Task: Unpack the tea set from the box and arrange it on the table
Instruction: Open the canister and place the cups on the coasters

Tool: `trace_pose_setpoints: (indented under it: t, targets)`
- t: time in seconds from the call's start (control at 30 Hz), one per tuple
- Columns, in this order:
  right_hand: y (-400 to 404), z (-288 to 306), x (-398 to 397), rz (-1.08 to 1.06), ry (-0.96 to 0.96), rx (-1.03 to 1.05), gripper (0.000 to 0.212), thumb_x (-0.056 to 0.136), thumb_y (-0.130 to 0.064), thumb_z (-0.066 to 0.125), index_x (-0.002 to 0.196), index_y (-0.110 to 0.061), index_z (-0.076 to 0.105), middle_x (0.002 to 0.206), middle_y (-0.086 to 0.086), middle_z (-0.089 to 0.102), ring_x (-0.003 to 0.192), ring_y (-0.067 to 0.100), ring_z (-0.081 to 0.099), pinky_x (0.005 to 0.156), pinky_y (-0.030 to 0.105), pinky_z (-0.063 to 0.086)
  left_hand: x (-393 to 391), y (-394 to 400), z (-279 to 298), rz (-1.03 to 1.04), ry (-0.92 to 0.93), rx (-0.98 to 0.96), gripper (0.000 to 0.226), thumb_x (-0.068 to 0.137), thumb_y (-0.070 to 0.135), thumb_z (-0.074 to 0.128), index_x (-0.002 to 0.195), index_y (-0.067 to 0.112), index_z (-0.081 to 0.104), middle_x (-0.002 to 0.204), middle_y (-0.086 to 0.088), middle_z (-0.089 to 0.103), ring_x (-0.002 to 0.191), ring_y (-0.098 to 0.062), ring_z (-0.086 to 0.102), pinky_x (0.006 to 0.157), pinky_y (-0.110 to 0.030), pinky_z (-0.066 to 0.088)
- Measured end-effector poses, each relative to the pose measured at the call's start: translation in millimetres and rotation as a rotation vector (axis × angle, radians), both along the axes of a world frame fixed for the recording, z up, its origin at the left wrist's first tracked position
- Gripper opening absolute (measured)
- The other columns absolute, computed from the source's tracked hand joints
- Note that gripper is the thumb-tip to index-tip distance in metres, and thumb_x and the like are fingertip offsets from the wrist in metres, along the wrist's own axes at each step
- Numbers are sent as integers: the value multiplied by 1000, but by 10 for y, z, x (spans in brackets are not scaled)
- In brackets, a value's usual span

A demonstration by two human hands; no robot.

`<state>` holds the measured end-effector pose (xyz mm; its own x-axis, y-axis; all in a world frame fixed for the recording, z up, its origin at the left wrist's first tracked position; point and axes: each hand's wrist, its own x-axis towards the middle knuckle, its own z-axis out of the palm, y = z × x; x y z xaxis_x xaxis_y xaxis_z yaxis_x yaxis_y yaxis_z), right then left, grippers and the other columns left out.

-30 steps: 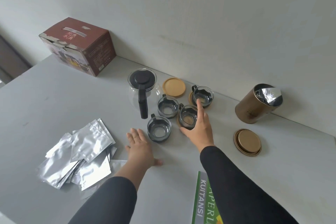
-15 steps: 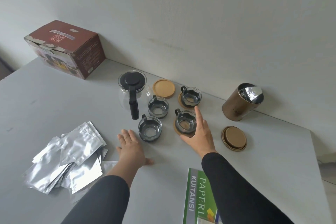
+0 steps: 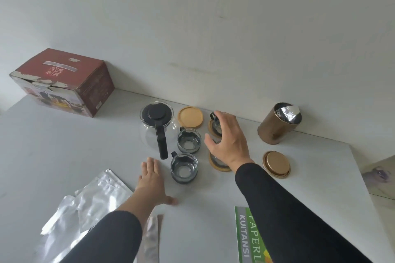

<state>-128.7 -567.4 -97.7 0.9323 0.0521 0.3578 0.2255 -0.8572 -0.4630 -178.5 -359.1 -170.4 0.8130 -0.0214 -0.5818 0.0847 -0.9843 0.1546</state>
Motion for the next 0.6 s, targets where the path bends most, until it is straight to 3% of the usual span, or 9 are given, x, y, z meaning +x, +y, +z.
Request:
trace_pose_setpoints:
  t: [0.17, 0.3, 0.47, 0.6]
  targets:
    - [420, -104, 225, -59, 381, -23, 66, 81, -45, 64, 135, -15, 39, 130, 8, 42, 123, 23, 41, 99, 32, 37, 161, 13, 33, -93, 25, 66, 141, 64, 62, 74, 146, -5, -20, 155, -20, -23, 145, -36, -15, 120, -41, 14]
    - [651, -243, 327, -142, 582, -60, 76, 77, -54, 64, 136, -16, 35, 134, 11, 39, 127, 27, 38, 99, 38, 39, 178, -14, 61, -136, 46, 135, 137, 69, 62, 70, 144, -6, -22, 153, -23, -25, 145, -38, -16, 120, -41, 10]
    - [845, -345, 394, -221, 665, -84, 74, 74, -51, 67, 133, -18, 38, 129, 14, 43, 119, 33, 47, 90, 38, 44, 180, 17, 74, -152, 64, 150, 134, 71, 61, 69, 143, -7, -23, 152, -24, -27, 144, -39, -16, 120, -41, 8]
    - [916, -337, 401, -265, 605, -93, 70, 76, -44, 69, 131, -14, 38, 125, 17, 45, 113, 35, 50, 85, 36, 45, 189, 23, 67, -155, 65, 149, 134, 72, 61, 68, 143, -7, -23, 152, -25, -27, 144, -39, -17, 120, -42, 9]
